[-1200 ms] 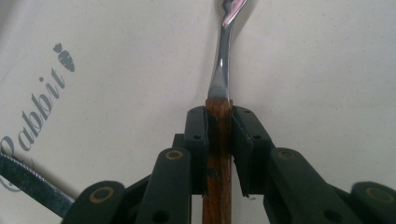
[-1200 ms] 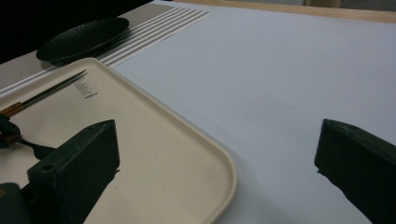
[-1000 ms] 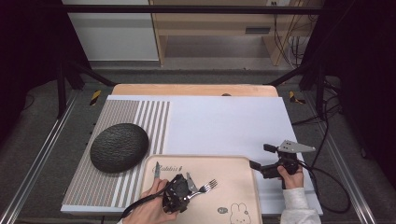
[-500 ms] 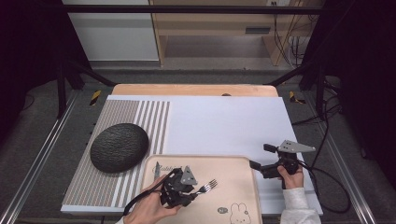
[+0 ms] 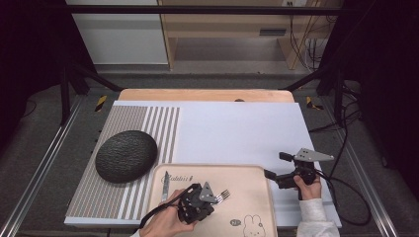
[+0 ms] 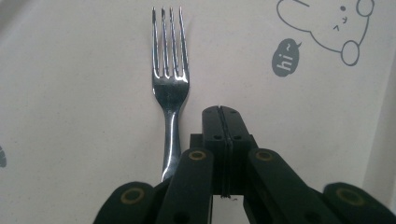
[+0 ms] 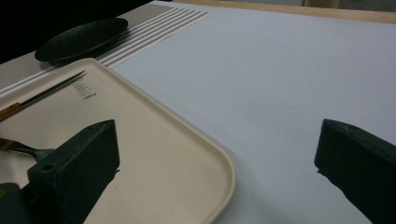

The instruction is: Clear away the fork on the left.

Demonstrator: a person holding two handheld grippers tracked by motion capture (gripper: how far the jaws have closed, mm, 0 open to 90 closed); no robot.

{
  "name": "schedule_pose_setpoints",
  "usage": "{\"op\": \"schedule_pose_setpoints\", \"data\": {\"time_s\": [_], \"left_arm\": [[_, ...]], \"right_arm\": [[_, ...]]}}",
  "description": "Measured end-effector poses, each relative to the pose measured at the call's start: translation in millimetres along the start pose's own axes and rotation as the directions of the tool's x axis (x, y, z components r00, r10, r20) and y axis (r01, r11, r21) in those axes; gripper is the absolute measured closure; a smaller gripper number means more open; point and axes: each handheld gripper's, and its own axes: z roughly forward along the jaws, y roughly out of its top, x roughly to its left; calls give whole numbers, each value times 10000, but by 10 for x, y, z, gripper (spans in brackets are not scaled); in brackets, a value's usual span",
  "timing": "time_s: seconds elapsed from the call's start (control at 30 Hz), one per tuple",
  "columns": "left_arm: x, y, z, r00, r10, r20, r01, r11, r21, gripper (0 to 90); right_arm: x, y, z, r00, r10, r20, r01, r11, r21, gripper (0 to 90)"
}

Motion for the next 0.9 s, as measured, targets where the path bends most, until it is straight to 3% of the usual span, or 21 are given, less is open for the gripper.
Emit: {"op": "schedule_pose_setpoints", "data": {"time_s": [0.3,0.6,0.9], "left_arm": [[44,-39,49,9993,217,-316,-212,9997,149,900],[84,-73,50,9991,220,-356,-212,9995,230,900],[156,-115,18,9961,167,-865,-143,9995,284,900]], "right_arm": [[1,0,0,10000,-6,-1,6,10000,7,3],[1,-1,2,10000,-9,0,9,10000,18,3],[0,-2,2,10000,-17,8,17,10000,30,3]]}}
